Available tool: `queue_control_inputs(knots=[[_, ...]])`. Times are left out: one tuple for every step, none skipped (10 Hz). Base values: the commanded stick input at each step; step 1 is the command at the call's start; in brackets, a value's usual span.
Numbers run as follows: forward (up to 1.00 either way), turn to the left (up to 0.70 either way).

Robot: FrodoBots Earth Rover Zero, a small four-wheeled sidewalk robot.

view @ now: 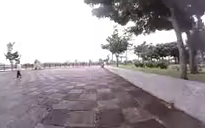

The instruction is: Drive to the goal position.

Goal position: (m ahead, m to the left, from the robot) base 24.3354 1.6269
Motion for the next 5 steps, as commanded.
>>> queue_control_inputs(knots=[[1.00, 0.00], [1.00, 0.00], [1.00, 0.00], [1.00, 0.00], [1.00, 0.00]])
